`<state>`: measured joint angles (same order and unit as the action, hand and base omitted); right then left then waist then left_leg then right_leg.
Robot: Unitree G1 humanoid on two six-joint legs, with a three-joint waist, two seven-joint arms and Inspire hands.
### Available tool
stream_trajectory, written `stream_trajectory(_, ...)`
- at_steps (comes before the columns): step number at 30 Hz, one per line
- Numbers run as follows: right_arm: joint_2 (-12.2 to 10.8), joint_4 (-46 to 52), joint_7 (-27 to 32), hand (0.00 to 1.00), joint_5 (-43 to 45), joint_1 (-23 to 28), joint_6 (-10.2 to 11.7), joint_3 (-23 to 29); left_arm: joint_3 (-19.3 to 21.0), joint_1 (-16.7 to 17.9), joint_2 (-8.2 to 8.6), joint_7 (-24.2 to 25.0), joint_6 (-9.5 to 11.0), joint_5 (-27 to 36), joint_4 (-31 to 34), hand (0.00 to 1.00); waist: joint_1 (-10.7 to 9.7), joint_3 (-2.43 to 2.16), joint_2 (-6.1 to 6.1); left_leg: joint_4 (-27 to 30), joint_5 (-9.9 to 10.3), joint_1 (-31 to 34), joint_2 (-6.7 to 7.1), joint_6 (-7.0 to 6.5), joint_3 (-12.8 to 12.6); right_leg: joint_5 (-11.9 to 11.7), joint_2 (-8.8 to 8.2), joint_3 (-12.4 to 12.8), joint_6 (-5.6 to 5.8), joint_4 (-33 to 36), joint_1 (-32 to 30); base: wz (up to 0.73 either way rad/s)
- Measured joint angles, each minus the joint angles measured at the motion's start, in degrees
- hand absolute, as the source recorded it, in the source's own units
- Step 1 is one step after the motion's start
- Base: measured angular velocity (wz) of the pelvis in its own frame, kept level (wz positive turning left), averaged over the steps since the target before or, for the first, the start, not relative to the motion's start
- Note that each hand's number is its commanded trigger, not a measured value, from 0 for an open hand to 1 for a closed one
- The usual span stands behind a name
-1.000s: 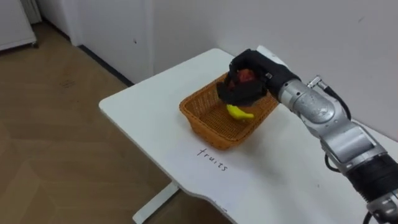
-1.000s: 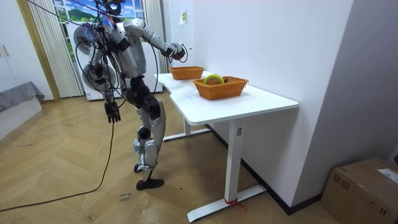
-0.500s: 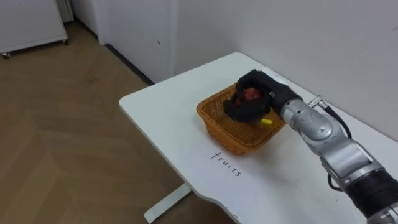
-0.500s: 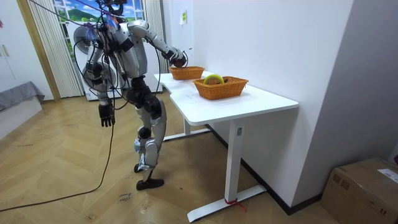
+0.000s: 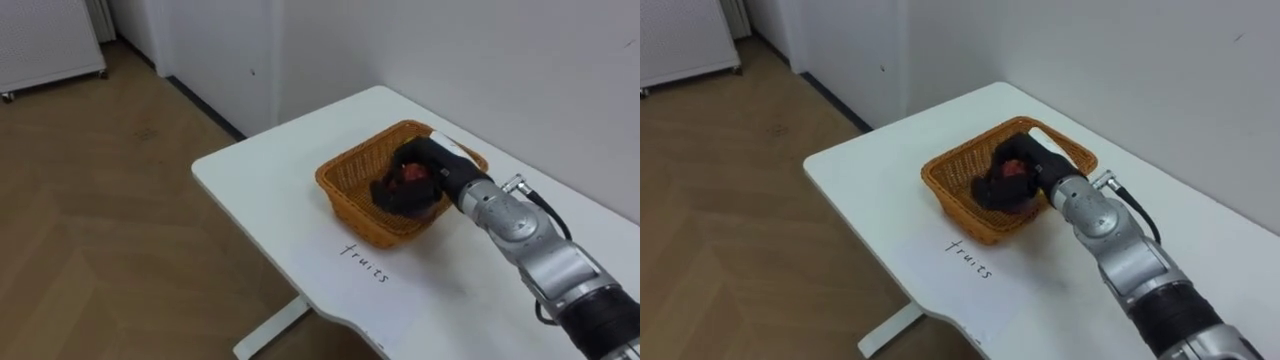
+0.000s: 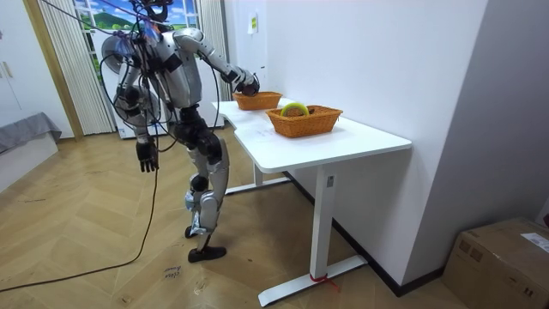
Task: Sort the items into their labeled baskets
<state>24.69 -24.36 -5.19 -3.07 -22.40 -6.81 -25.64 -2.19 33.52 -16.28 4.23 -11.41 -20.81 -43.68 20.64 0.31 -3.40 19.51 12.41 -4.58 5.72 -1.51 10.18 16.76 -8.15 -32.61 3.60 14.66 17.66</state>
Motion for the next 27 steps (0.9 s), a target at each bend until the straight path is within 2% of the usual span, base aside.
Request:
stream_trajectory(5,0.0,0.04,0.3,0.0,-2.21,1.26,0.97,0.45,-0.01,0.07,0.0,0.0,0.19,0.0,0.67,0.0,-0.14,-0.05,0.09,0.0,0.07,-0.16,0.05,-0.14,-0.47,0.29,-0.62,0.37,0.1,0.2,0.16,-0.03)
stream_trajectory(27,0.02,0.03,1.48,0.0,-3.34,1.45,1.0,0.64,-0.12,1.0,-0.01,0.0,0.13,0.01,1.07,0.0,-1.59,-0.18,0.43,-0.14,0.16,-0.3,0.13,-0.26,-0.75,0.38,-0.53,0.83,0.3,0.11,0.25,0.0)
